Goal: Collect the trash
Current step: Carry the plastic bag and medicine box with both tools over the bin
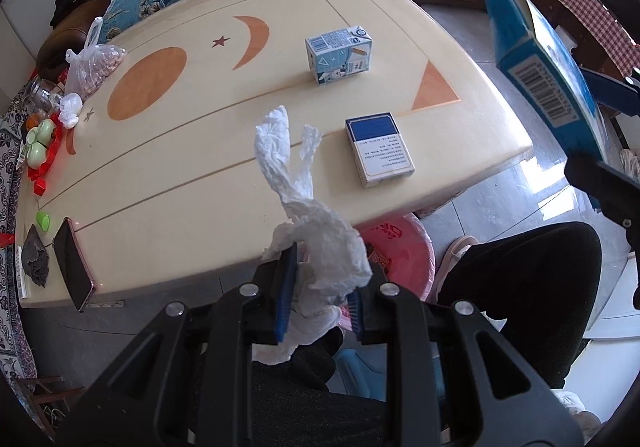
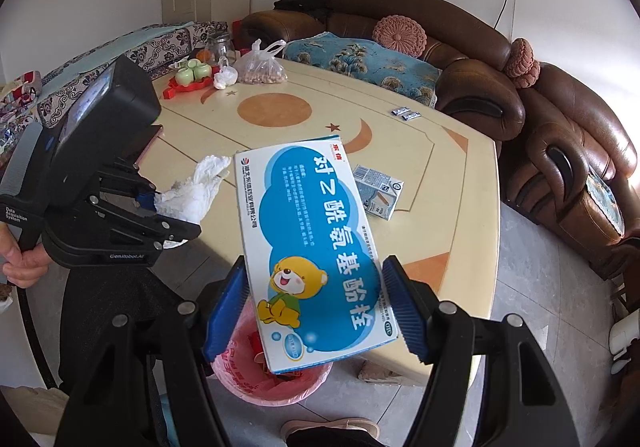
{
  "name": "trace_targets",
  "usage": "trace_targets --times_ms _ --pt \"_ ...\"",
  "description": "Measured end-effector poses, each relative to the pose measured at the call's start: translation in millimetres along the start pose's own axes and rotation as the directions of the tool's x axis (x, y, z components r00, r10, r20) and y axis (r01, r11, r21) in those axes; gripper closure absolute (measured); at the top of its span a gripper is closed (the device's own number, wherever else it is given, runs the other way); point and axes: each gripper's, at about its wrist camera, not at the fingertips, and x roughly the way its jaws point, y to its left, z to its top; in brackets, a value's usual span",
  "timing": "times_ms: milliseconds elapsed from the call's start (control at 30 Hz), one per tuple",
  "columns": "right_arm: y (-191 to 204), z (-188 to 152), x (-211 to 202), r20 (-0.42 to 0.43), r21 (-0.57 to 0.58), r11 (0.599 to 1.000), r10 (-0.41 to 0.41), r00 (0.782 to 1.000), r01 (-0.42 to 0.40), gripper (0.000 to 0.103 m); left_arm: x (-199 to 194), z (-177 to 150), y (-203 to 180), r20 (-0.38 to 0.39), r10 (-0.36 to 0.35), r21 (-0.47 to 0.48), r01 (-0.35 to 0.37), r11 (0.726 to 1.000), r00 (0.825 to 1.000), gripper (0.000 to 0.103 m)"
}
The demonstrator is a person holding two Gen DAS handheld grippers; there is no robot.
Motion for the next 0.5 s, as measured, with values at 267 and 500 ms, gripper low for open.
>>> trace_targets --times_ms 267,500 --pt "25 -25 2 -0.026 -0.011 1.000 0.025 0.999 -0.025 0.037 10 -27 -14 0.004 -0.044 0.000 0.044 0.999 0.999 0.079" --pt "37 -59 15 -0.067 0.007 0.999 0.046 0.997 -0.046 0.037 27 -51 -24 0.006 -0.050 -0.009 0.050 0.999 0.999 0.079"
